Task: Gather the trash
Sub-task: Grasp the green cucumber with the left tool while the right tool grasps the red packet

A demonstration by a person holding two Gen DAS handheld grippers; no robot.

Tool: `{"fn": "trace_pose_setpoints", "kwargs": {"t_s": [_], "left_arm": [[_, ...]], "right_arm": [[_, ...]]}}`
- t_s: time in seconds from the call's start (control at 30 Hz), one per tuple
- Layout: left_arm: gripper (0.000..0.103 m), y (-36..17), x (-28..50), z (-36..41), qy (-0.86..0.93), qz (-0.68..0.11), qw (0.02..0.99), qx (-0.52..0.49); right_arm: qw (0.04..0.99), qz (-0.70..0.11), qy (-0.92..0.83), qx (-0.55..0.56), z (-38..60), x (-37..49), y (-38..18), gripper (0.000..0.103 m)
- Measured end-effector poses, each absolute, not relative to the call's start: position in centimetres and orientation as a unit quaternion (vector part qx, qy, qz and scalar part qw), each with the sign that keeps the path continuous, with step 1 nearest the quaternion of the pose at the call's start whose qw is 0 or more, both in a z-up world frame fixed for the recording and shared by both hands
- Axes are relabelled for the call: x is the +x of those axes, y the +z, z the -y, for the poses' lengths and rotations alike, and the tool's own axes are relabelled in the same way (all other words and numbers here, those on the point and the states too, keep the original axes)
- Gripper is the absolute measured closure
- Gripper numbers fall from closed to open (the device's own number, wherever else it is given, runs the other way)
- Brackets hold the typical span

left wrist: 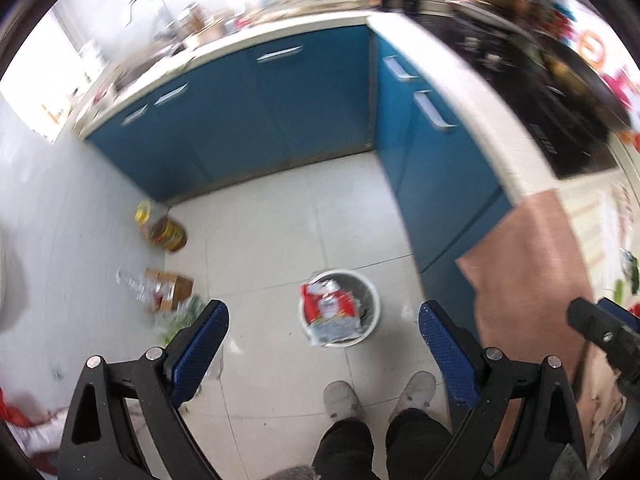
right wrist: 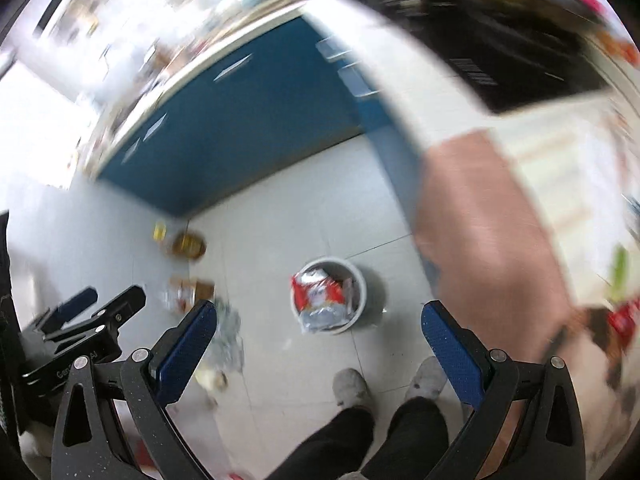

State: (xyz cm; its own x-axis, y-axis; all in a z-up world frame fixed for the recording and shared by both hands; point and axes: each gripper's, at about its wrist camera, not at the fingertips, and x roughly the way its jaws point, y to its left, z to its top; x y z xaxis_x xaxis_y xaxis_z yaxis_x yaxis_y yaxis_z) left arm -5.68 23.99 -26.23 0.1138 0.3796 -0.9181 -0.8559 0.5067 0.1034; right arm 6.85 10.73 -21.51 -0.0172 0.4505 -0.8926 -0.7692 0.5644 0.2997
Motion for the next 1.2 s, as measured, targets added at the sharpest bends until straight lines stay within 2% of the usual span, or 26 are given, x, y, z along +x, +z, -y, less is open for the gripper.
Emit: {"fn": "trace_pose_setpoints", "kwargs": {"t_s": [0.23,0.37,0.4,0.43,0.57,0.7,0.77,0.8,0.87,1.03,1.07,1.17,1.2], "left_arm": [[0.006,-25.0,10.4,-15.6,0.305,-0.543,0.764,-0.170],[0.007,-27.3,19.2,-9.9,0.195,-0.583,0.771,-0.169],[0.007,-28.1,21.3,-8.4,0.163,-0.593,0.769,-0.175],[0.009,-28.8,22.9,-7.2,0.141,-0.599,0.768,-0.177],[0.059,-32.5,29.4,-2.6,0.078,-0.637,0.749,-0.165],[0.061,-35.5,32.6,-0.7,0.067,-0.668,0.727,-0.141],[0.062,-36.3,33.3,-0.3,0.065,-0.677,0.721,-0.133],[0.073,-36.8,33.5,-0.2,0.065,-0.681,0.718,-0.130],[0.082,-36.8,33.7,-0.1,0.067,-0.677,0.722,-0.124],[0.088,-36.7,33.3,-0.7,0.074,-0.674,0.726,-0.115],[0.089,-36.6,33.0,-1.1,0.078,-0.673,0.727,-0.115],[0.090,-35.6,32.1,-1.8,0.083,-0.664,0.733,-0.120],[0.090,-35.2,31.8,-2.0,0.083,-0.661,0.736,-0.122]], "right_arm": [[0.759,-0.585,0.286,0.006,4.4,19.7,-19.2,0.003],[0.776,-0.594,0.195,0.076,13.3,25.6,-20.0,0.042],[0.778,-0.596,0.176,0.092,15.4,26.9,-20.4,0.045],[0.780,-0.596,0.161,0.101,16.9,27.7,-20.9,0.045],[0.789,-0.593,0.115,0.113,22.4,30.4,-22.1,0.047],[0.774,-0.608,0.121,0.128,23.8,33.2,-24.7,0.046],[0.769,-0.611,0.133,0.132,23.7,34.2,-25.8,0.040],[0.771,-0.609,0.137,0.126,23.6,34.7,-26.2,0.038],[0.773,-0.608,0.143,0.111,22.8,35.5,-27.1,0.034],[0.777,-0.609,0.155,0.046,19.1,37.1,-29.5,0.034],[0.775,-0.612,0.152,0.028,18.5,37.3,-29.9,0.037],[0.791,-0.593,0.150,-0.018,17.0,36.9,-29.6,0.087],[0.791,-0.591,0.156,-0.019,16.8,36.7,-29.4,0.098]]}}
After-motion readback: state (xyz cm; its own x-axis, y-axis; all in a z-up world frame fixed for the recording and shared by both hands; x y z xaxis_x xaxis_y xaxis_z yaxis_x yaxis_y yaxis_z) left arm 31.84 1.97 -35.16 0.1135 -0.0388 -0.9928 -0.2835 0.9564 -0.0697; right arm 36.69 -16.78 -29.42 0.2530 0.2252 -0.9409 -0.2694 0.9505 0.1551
